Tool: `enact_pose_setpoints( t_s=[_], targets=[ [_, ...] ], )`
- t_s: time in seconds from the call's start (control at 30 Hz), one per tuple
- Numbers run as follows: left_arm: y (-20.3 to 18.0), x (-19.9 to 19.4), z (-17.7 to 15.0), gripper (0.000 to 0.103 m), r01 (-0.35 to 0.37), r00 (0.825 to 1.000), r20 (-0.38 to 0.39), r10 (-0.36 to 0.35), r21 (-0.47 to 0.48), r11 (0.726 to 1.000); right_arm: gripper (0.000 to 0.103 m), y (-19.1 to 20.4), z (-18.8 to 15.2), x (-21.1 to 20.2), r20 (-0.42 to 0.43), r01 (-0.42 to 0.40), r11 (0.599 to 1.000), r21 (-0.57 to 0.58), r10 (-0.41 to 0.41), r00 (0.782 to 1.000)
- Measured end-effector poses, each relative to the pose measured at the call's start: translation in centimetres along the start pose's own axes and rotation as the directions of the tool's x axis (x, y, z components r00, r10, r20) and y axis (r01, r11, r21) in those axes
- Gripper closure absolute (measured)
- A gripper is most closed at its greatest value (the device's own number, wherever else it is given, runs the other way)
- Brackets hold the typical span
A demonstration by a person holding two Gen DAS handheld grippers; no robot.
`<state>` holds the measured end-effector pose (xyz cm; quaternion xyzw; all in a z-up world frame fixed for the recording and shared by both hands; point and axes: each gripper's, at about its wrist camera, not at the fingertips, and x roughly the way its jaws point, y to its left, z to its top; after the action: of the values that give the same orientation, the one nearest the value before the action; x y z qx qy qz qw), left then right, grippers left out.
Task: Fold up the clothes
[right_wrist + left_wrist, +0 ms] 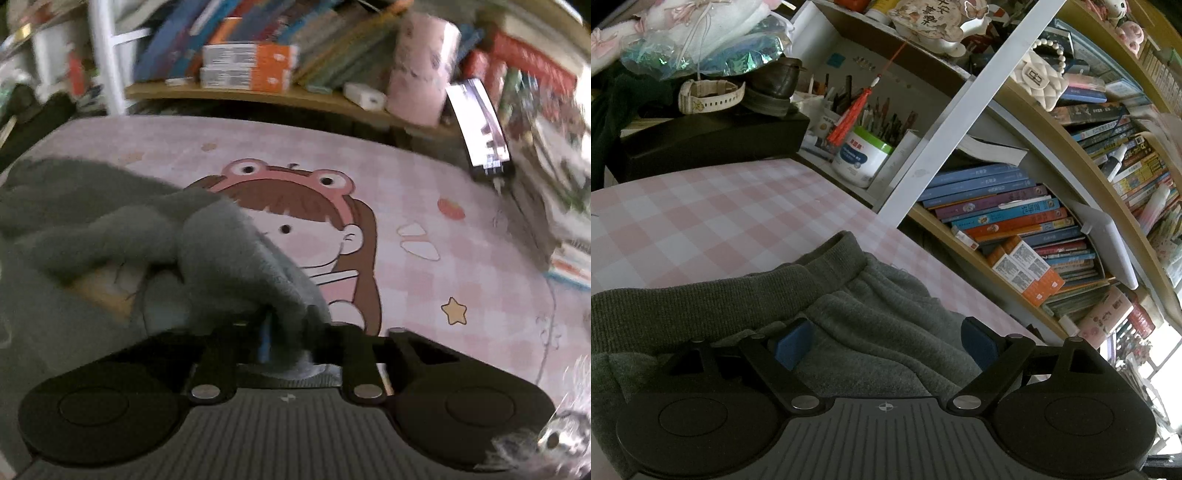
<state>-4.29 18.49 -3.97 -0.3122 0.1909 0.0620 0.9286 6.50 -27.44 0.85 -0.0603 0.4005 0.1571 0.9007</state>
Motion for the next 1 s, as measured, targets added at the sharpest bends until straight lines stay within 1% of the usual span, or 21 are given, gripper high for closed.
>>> enact_pose_setpoints(
  t_s=[0.03, 0.07, 0.13, 0.2, 0.27, 0.3, 0.37, 0.4, 0.43, 0.47, 0.5, 0.53, 0.57, 0.6, 0.7, 0.77, 0.83, 0.93, 1.0],
  targets=[
    [0.0, 0.0, 0.0, 0.013, 0.001, 1.000, 0.000, -0.001, -0.002, 1.000, 0.096, -0.6, 0.3, 0.2, 0.007, -0.007, 0.999, 0.031, 0.007, 1.000],
    [0.0, 0.0, 0.0, 0.013, 0.002, 1.000, 0.000, -0.002, -0.004, 1.000, 0.097, -0.9, 0.6, 0.1, 0.025, 0.004, 0.999, 0.040, -0.005, 1.000],
    [0.1, 0.0, 0.0, 0.013, 0.003, 1.000, 0.000, -0.003, -0.006, 1.000, 0.097, -1.0, 1.4, -0.8, 0.099, 0.055, 0.998, 0.026, -0.057, 0.993],
    [0.1, -0.1, 0.0, 0.013, 0.004, 1.000, 0.000, -0.004, -0.008, 1.000, 0.098, -0.6, 2.2, -2.9, 0.217, 0.099, 0.995, 0.005, -0.098, 0.971],
    [0.1, -0.1, 0.0, 0.013, 0.005, 1.000, 0.000, -0.005, -0.010, 1.000, 0.098, -0.2, 2.7, -5.4, 0.308, 0.114, 0.993, -0.011, -0.105, 0.946],
    [0.1, -0.1, 0.0, 0.013, 0.005, 1.000, 0.000, -0.005, -0.010, 1.000, 0.097, -0.1, 3.0, -6.5, 0.336, 0.109, 0.994, -0.016, -0.097, 0.937],
    [0.1, -0.1, 0.0, 0.013, 0.005, 1.000, -0.001, -0.005, -0.011, 1.000, 0.097, -0.4, 3.3, -8.0, 0.351, 0.080, 0.997, -0.013, -0.070, 0.934],
    [0.1, -0.1, 0.0, 0.013, 0.005, 1.000, -0.001, -0.005, -0.011, 1.000, 0.096, -0.8, 3.5, -8.1, 0.337, 0.076, 0.997, -0.007, -0.069, 0.939],
    [0.1, -0.1, 0.0, 0.013, 0.005, 1.000, -0.001, -0.005, -0.012, 1.000, 0.088, -1.4, 3.6, -8.1, 0.320, 0.088, 0.996, 0.001, -0.083, 0.944],
    [0.1, -0.1, 0.1, 0.013, 0.006, 1.000, -0.001, -0.006, -0.013, 1.000, 0.082, -2.0, 3.6, -7.8, 0.304, 0.122, 0.992, 0.014, -0.121, 0.945],
    [0.1, -0.1, 0.1, 0.013, 0.006, 1.000, -0.001, -0.006, -0.014, 1.000, 0.065, -2.7, 3.4, -7.3, 0.287, 0.177, 0.984, 0.034, -0.179, 0.941],
    [0.2, -0.1, 0.1, 0.013, 0.006, 1.000, -0.002, -0.006, -0.015, 1.000, 0.057, -3.3, 3.1, -6.9, 0.270, 0.216, 0.975, 0.053, -0.223, 0.937],
    [0.2, -0.1, 0.1, 0.013, 0.006, 1.000, -0.002, -0.006, -0.015, 1.000, 0.060, -3.9, 2.8, -6.4, 0.254, 0.232, 0.970, 0.072, -0.242, 0.936],
    [0.1, -0.1, 0.1, 0.013, 0.005, 1.000, -0.003, -0.005, -0.014, 1.000, 0.060, -4.5, 2.5, -6.0, 0.237, 0.238, 0.967, 0.091, -0.253, 0.938],
    [0.1, 0.0, 0.0, 0.013, 0.002, 1.000, -0.003, -0.002, -0.010, 1.000, 0.060, -5.5, 0.9, -5.1, 0.189, 0.179, 0.973, 0.144, -0.204, 0.961],
    [0.0, 0.0, 0.0, 0.012, -0.001, 1.000, -0.004, 0.001, -0.007, 1.000, 0.055, -5.4, -0.1, -4.3, 0.149, 0.149, 0.977, 0.155, -0.173, 0.974],
    [0.0, 0.0, 0.0, 0.012, -0.001, 1.000, -0.005, 0.001, -0.006, 1.000, 0.050, -5.1, -1.0, -3.3, 0.108, 0.142, 0.977, 0.159, -0.160, 0.981],
    [0.0, 0.0, 0.0, 0.012, -0.001, 1.000, -0.006, 0.001, -0.004, 1.000, 0.048, -4.9, -1.9, -1.5, 0.054, 0.142, 0.976, 0.164, -0.153, 0.987],
    [0.0, 0.0, 0.0, 0.012, 0.000, 1.000, -0.007, 0.000, -0.003, 1.000, 0.046, -4.7, -2.4, -0.7, 0.034, 0.147, 0.978, 0.148, -0.153, 0.988]
  ],
)
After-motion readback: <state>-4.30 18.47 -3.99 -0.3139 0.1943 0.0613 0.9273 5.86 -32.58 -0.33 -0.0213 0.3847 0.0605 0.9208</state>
